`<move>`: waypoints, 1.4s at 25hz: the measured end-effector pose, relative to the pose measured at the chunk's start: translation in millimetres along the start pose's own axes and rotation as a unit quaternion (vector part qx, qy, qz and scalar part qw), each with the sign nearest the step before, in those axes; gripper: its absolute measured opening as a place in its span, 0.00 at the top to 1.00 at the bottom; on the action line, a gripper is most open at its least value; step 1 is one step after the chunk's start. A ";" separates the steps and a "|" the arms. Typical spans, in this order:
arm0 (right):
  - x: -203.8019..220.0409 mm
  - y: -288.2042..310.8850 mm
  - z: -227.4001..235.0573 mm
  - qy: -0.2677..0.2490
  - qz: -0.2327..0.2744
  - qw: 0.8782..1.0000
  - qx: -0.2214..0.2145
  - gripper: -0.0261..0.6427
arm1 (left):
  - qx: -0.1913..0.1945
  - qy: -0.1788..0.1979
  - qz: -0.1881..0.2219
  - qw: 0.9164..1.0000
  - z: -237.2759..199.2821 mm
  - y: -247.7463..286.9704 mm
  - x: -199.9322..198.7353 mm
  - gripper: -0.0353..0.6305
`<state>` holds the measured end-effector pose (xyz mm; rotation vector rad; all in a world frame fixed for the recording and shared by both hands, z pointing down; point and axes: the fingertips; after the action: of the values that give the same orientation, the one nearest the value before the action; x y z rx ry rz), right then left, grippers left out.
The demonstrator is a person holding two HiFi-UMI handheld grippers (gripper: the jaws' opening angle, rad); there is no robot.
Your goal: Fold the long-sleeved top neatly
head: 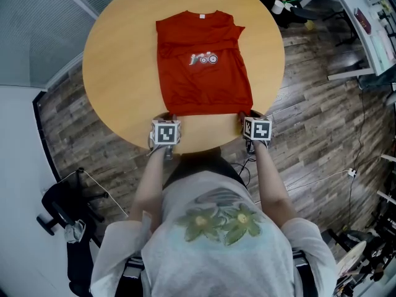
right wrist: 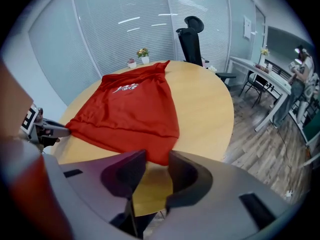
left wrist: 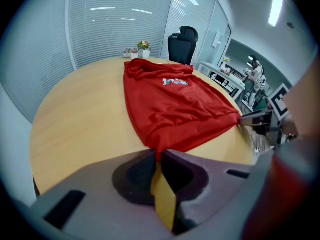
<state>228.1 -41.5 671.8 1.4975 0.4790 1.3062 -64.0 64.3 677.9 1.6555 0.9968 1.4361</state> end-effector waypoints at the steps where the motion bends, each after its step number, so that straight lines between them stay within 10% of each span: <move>1: -0.3 -1.8 -0.9 -0.006 0.001 1.000 -0.001 0.77 | 0.000 0.002 0.000 1.000 0.4 -0.7 0.0 0.90; 18: -18.3 -83.5 -39.2 -0.029 0.126 0.992 0.002 0.90 | 0.021 0.012 0.100 0.995 -13.9 -71.2 -5.2 0.91; 35: -44.1 -215.1 -84.5 -0.017 0.300 0.953 0.032 0.91 | 0.040 0.003 0.296 0.954 -18.8 -209.8 -47.5 0.91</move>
<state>207.2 39.9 452.0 1.7951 0.0319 1.7349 -106.8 115.4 472.5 2.1234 0.5793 1.7915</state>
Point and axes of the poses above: the fingertips, and each gripper's own axes: y forward along the fingers, z to its right, x out of its underside, and after that the axes turned 1 degree about y, right-handed
